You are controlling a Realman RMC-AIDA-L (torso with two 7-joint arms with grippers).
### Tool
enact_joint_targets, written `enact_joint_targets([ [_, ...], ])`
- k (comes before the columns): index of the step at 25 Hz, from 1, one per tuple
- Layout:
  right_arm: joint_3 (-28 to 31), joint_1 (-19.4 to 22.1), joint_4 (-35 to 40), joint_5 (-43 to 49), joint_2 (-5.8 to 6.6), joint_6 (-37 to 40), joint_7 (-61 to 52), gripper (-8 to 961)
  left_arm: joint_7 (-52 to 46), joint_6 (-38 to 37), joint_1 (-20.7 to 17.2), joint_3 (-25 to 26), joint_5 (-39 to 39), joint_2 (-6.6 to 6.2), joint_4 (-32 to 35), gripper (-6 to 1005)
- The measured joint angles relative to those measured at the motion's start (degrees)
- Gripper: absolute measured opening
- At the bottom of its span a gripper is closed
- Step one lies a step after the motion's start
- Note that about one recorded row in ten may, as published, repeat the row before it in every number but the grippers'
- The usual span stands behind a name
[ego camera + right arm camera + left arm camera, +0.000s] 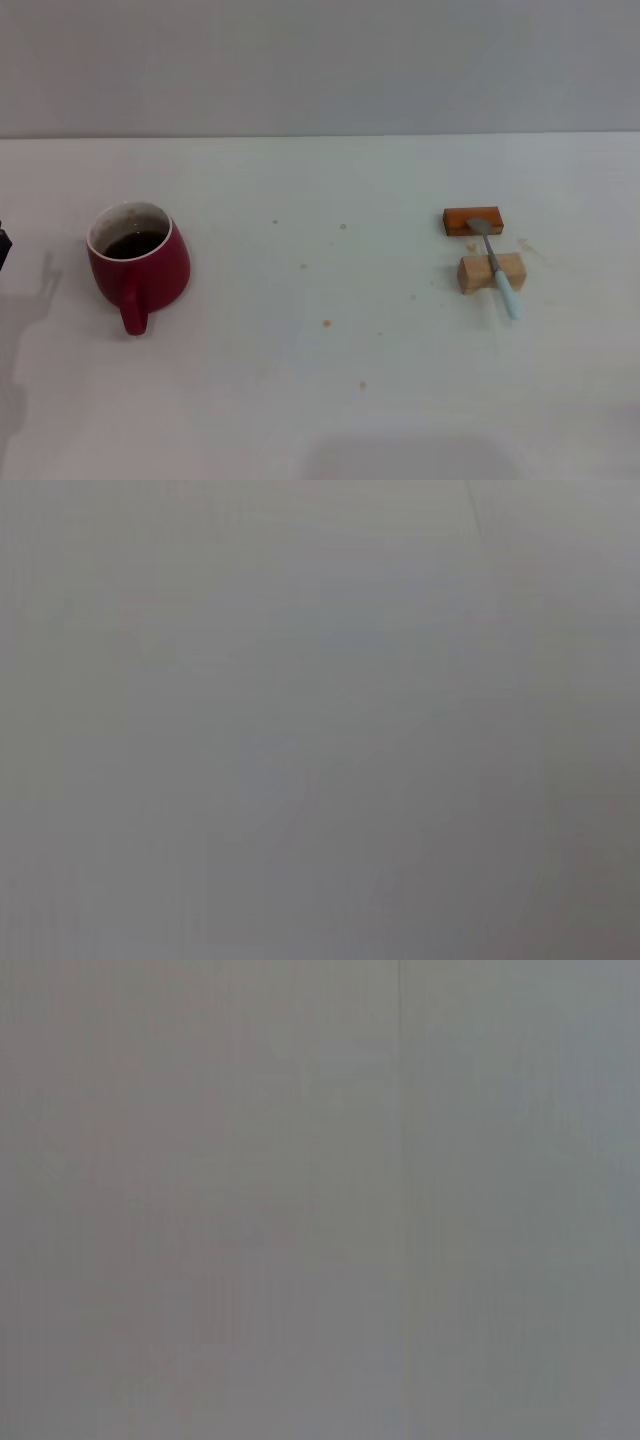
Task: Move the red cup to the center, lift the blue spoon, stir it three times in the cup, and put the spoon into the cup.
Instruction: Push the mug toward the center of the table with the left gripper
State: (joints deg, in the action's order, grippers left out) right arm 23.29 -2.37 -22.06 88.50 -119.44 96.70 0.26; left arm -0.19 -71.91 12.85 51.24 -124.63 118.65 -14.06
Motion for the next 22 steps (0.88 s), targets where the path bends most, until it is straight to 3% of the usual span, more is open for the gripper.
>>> enact_joint_targets([
  [22, 0.0, 0.0, -0.2, 0.1, 0.00, 0.0, 0.0, 608, 0.2, 1.0, 1.0, -0.5, -0.5, -0.15, 0.7, 733],
])
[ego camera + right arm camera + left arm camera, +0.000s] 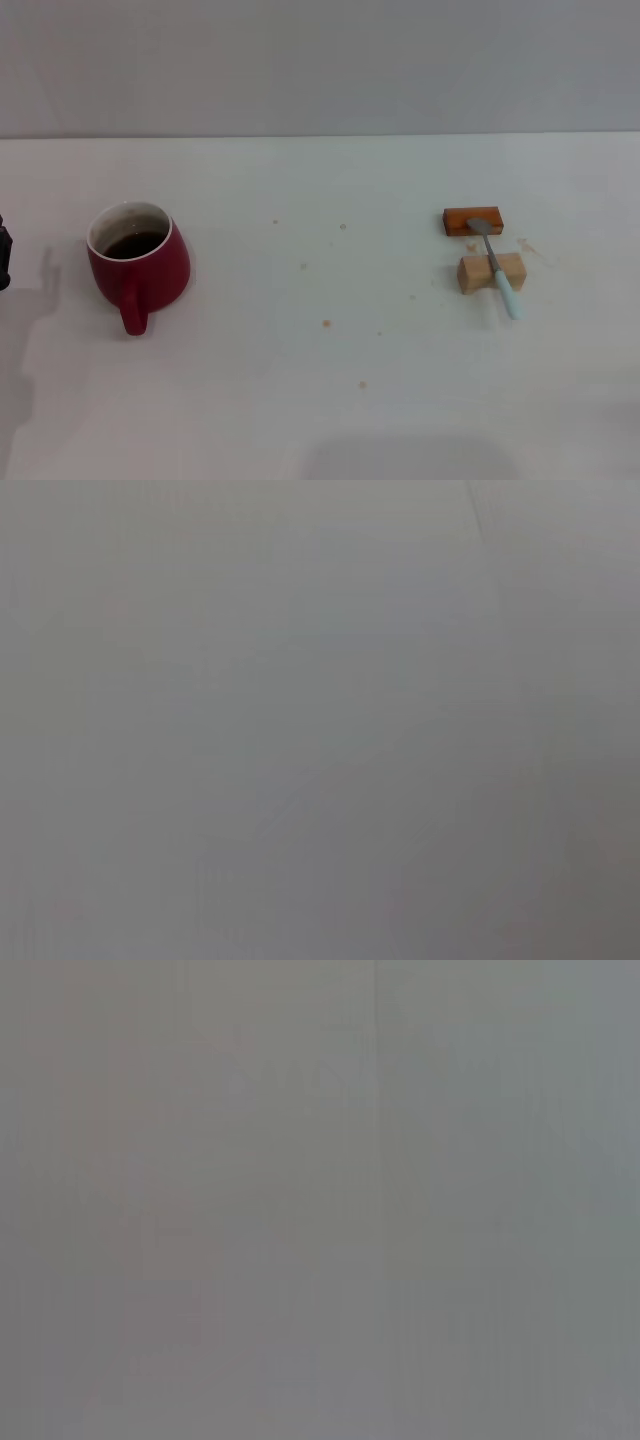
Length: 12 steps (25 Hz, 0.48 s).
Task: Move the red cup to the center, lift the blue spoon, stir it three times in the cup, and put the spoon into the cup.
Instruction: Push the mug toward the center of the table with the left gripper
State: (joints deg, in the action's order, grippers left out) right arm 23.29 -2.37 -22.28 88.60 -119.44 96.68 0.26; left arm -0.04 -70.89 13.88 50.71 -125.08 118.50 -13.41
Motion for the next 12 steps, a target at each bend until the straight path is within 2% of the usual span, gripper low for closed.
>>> enact_joint_targets([
  [3, 0.0, 0.0, 0.0, 0.0, 0.03, 0.0, 0.0, 608, 0.1, 1.0, 0.8, -0.1, 0.0, 0.03, 0.2, 718],
  [8, 0.0, -0.1, 0.0, 0.0, 0.07, 0.0, 0.0, 609, 0.6, 2.6, 1.7, -0.2, 0.0, 0.07, 0.2, 492],
  [10, 0.0, -0.1, 0.0, 0.0, 0.07, 0.0, 0.0, 609, 3.7, 3.9, 2.1, -0.3, 0.0, 0.09, 0.1, 283],
  [12, 0.0, -0.1, 0.0, 0.0, 0.08, 0.0, 0.0, 609, 5.8, 4.8, 2.3, -0.3, 0.0, 0.13, -0.1, 210],
])
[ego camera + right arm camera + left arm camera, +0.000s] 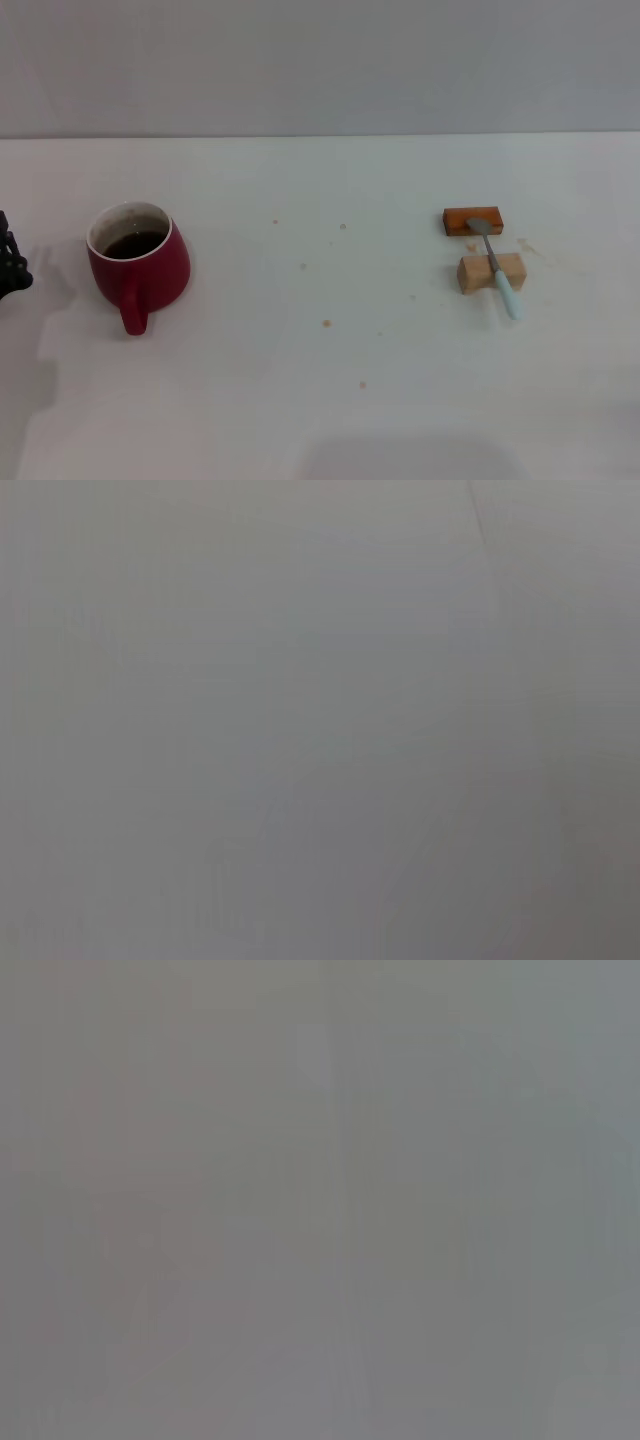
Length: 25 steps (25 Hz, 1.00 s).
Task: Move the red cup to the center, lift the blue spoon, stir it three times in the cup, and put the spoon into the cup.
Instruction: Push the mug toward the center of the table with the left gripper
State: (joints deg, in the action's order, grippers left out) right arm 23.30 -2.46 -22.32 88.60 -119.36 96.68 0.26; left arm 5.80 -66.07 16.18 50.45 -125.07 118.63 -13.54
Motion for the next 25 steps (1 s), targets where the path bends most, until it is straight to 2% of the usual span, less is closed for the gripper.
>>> enact_joint_targets([
  [4, 0.0, 0.0, 0.0, 0.0, 0.01, 0.0, 0.0, 609, 4.9, 1.6, 0.5, -0.2, 0.0, 0.02, -0.2, 65],
  [11, 0.0, 0.0, 0.0, 0.0, 0.01, 0.0, 0.0, 609, 6.4, 2.3, 0.7, -0.3, 0.0, 0.02, -0.2, 6],
  [12, 0.0, 0.0, 0.0, 0.0, 0.01, 0.0, 0.0, 609, 9.7, 3.7, 1.4, -1.0, 0.0, 0.02, 0.2, -2],
  [18, 0.0, 0.1, 0.0, 0.0, 0.00, 0.0, 0.0, 608, 11.5, 5.7, 2.2, -1.1, 0.0, 0.02, 0.3, -1],
  [20, 0.0, 0.2, 0.0, 0.0, 0.01, 0.0, 0.0, 608, 15.1, 8.2, 3.4, -3.3, -0.1, -0.03, 0.4, -1],
  [25, -0.1, 0.2, 0.0, 0.0, 0.01, 0.0, 0.0, 608, 17.1, 10.1, 4.4, -4.4, -0.1, -0.06, 0.4, -2],
])
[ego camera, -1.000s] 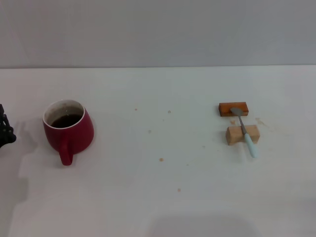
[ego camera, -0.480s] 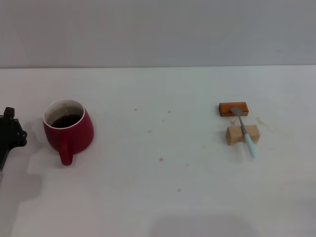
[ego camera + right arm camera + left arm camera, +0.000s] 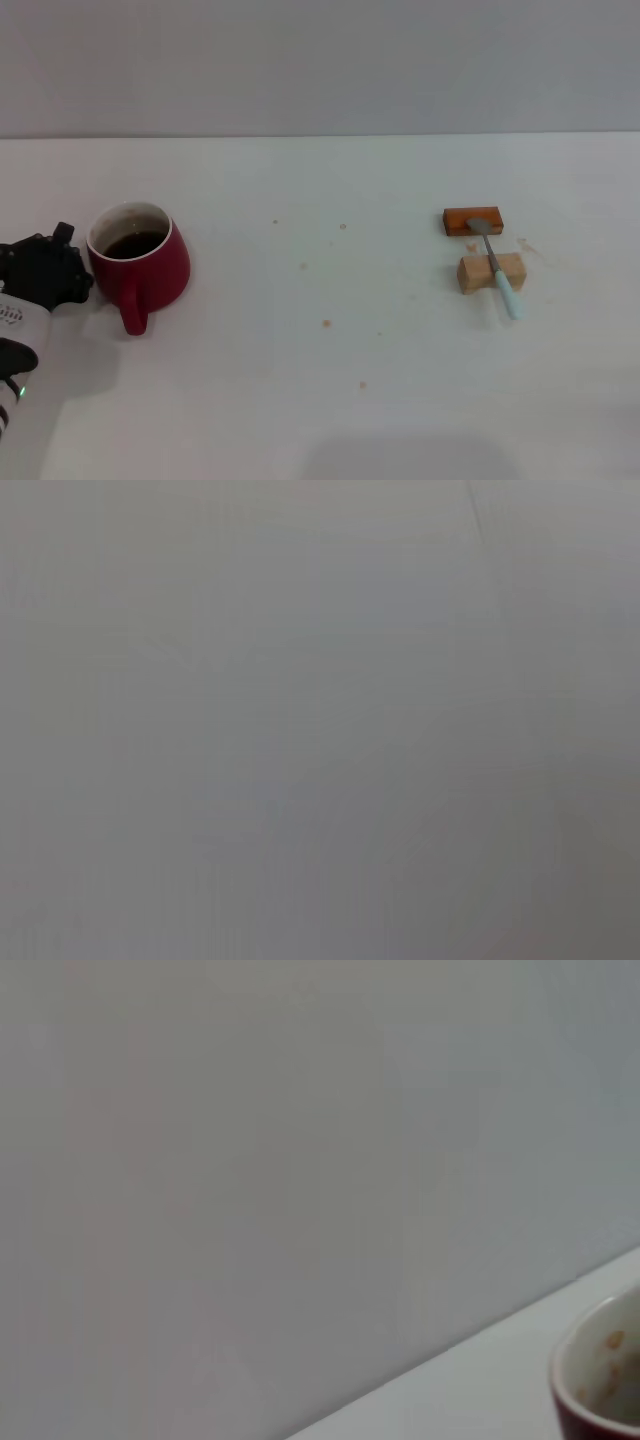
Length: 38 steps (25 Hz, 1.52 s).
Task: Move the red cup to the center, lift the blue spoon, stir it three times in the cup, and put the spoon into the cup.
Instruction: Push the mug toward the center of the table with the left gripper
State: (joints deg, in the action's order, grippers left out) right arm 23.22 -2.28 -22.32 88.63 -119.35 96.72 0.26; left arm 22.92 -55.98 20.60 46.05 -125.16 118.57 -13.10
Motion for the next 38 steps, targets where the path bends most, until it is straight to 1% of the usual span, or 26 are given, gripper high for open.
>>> enact_joint_targets([
  [7, 0.0, 0.0, 0.1, 0.1, 0.00, 0.0, 0.0, 608, 0.2, 0.5, 1.2, -2.0, 0.0, -0.07, 0.6, -1],
  [9, 0.0, 0.0, 0.1, 0.1, 0.00, 0.0, 0.0, 609, 0.2, 0.5, 1.5, -3.9, 0.0, -0.12, 0.7, -1],
  [12, -0.1, 0.0, 0.1, 0.1, 0.00, 0.1, 0.0, 609, 0.2, 0.4, 1.6, -4.3, 0.0, -0.12, 0.7, -2],
  [15, -0.5, -0.1, 0.2, 0.1, 0.00, 0.1, 0.0, 609, 0.2, 0.6, 2.4, -6.6, 0.0, -0.10, 0.7, -2],
  [17, -0.6, -0.1, 0.2, 0.1, 0.00, 0.1, 0.0, 608, 0.2, 0.6, 2.4, -6.6, 0.0, -0.10, 0.7, -2],
  [18, -0.6, -0.1, 0.2, 0.1, 0.00, 0.1, 0.0, 608, 0.2, 0.4, 2.7, -7.9, 0.0, -0.08, 0.6, -2],
  [23, -0.5, -0.1, 0.3, 0.1, -0.03, 0.1, 0.0, 608, 0.2, 0.4, 2.8, -8.7, 0.0, -0.02, 0.3, -2],
  [29, -0.6, -0.1, 0.2, 0.1, -0.10, 0.1, 0.0, 609, 0.2, 0.2, 3.7, -12.6, 0.0, 0.17, -1.1, -1],
  [38, -0.6, -0.1, 0.1, 0.2, -0.04, 0.1, 0.0, 609, 0.2, 0.2, 4.8, -12.3, 0.2, 0.01, -0.3, -1],
])
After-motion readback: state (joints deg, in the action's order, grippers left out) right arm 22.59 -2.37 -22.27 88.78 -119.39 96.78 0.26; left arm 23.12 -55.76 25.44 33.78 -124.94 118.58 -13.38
